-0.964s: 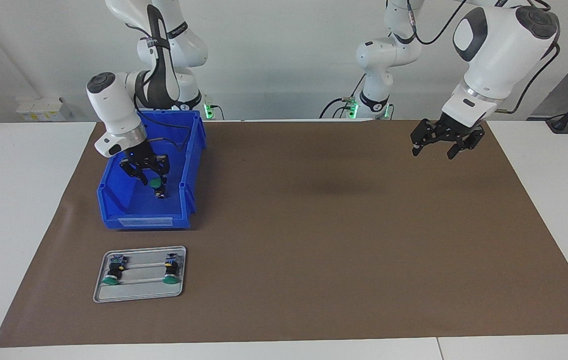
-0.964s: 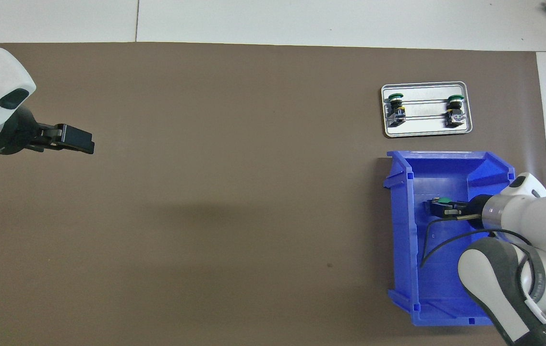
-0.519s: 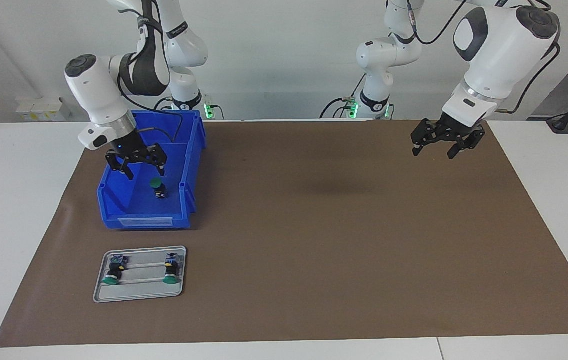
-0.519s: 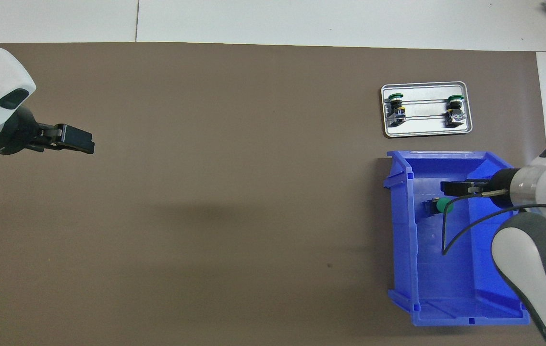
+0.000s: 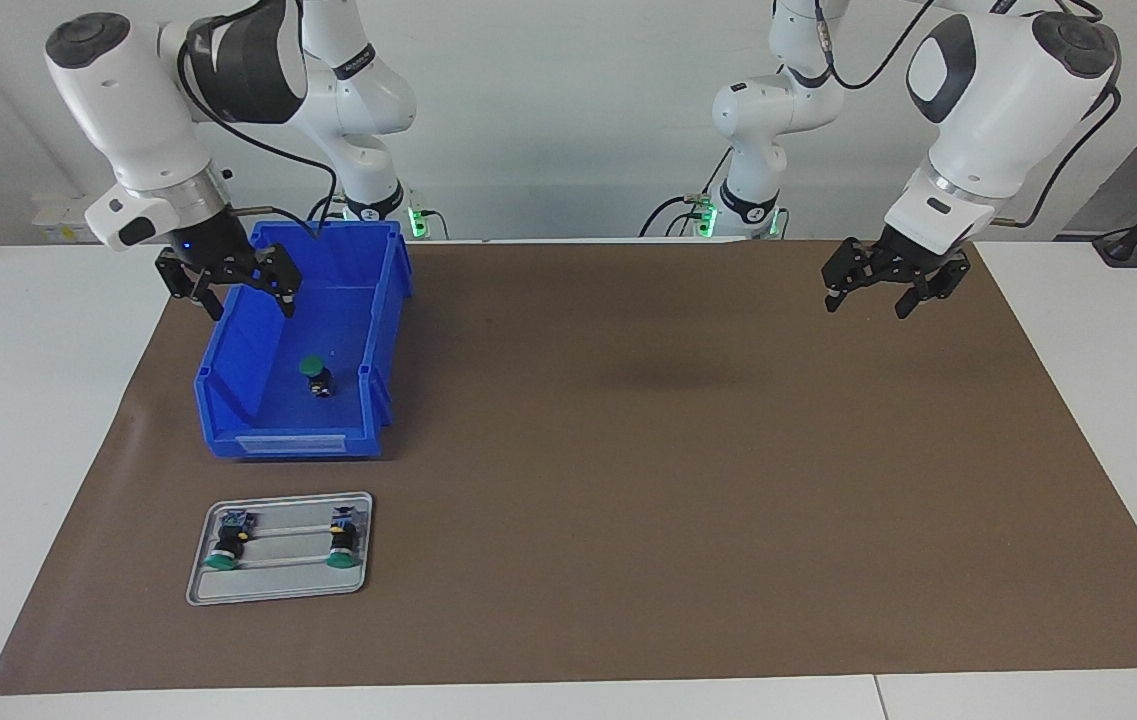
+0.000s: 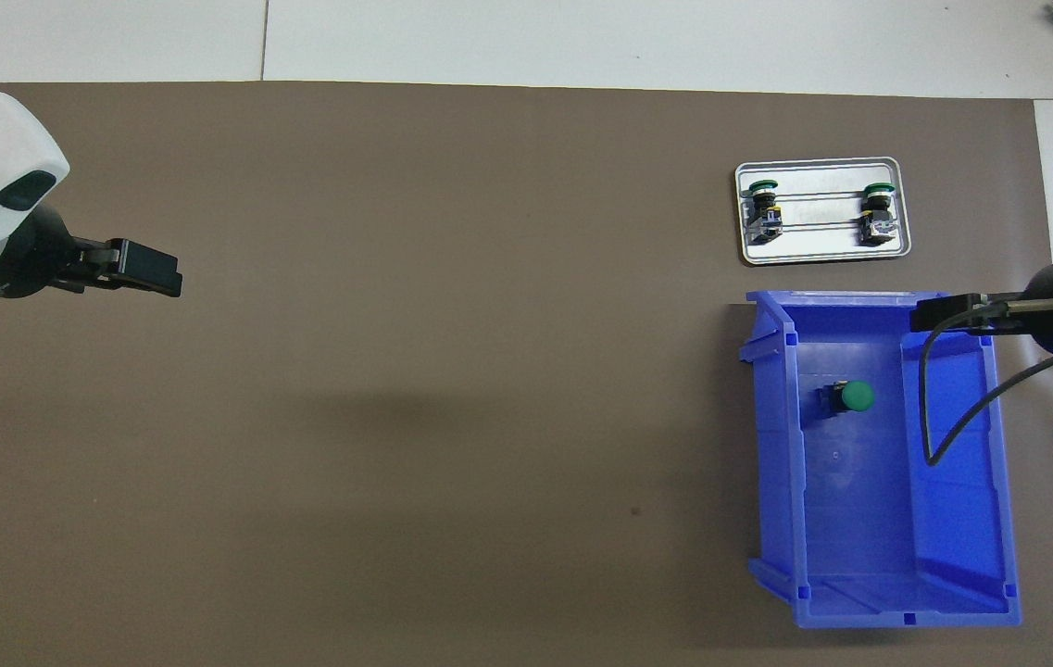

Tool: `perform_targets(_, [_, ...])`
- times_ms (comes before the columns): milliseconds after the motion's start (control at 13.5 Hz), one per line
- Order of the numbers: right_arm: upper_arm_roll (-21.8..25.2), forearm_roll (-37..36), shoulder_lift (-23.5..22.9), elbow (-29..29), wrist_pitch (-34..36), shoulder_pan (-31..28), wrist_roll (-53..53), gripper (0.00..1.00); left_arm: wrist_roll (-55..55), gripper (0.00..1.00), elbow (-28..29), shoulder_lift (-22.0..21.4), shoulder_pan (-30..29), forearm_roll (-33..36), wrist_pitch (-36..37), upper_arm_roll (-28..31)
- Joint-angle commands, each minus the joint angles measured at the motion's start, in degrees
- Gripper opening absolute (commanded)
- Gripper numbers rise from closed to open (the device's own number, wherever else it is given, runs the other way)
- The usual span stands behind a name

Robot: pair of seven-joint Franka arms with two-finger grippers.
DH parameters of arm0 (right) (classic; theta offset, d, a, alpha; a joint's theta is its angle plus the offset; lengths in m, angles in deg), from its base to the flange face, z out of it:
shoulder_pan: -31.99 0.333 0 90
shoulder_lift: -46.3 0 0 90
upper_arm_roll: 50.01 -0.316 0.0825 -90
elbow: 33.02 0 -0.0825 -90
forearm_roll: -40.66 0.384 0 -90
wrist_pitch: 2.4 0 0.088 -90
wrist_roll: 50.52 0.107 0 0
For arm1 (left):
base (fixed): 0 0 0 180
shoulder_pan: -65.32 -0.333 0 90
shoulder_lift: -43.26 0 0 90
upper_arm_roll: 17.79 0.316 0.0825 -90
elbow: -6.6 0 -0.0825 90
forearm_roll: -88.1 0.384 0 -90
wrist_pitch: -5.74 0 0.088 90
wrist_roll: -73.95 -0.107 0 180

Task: Place and press button with both arms

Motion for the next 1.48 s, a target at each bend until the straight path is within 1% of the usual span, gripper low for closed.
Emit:
perform_targets(0, [-0.60, -4.67, -8.08, 17.10, 12.39, 0.49, 1.66, 1.00, -0.09, 1.00, 1.64, -1.54, -0.50, -0.72, -0.89, -0.12])
perform_targets(74, [-0.60, -4.69, -10.02, 21.33, 15.05, 1.45, 2.10, 1.00, -0.09, 1.00, 1.64, -1.45, -0.50, -0.72, -0.89, -0.12])
perform_targets(148, [-0.60, -4.77, -10.21, 21.72, 15.68, 2.77, 4.37, 1.00, -0.09, 1.00, 1.64, -1.54, -0.50, -0.72, -0.89, -0.12])
perform_targets(297, [-0.60, -5.04, -9.25, 18.75, 16.04, 7.76, 13.66, 1.00, -0.09, 1.00, 1.64, -1.54, -0.50, -0.72, -0.89, -0.12])
perform_targets(371, [-0.60, -4.95, -9.16, 18.82, 16.04, 8.57, 13.62, 1.00, -0.09, 1.00, 1.64, -1.45, -0.50, -0.72, -0.89, -0.12])
perform_targets(667, [-0.43, -3.81, -8.98, 19.00, 15.78, 7.44, 6.96, 1.00, -0.09, 1.00, 1.64, -1.45, -0.50, -0.72, -0.89, -0.12])
perform_targets(964, [-0.07, -3.90, -8.81, 20.31, 16.04, 4.20, -0.51, 1.00, -0.09, 1.00, 1.64, -1.54, -0.50, -0.72, -0.97, -0.12])
perform_targets(1186, [-0.25, -3.98, -8.54, 20.23, 15.26, 3.57, 3.58, 1.00, -0.09, 1.00, 1.64, -1.54, -0.50, -0.72, -0.97, -0.12])
perform_targets(1409, [-0.16, -3.81, -7.67, 19.09, 15.25, 3.05, 3.43, 1.00, -0.09, 1.00, 1.64, -1.45, -0.50, -0.72, -0.89, -0.12])
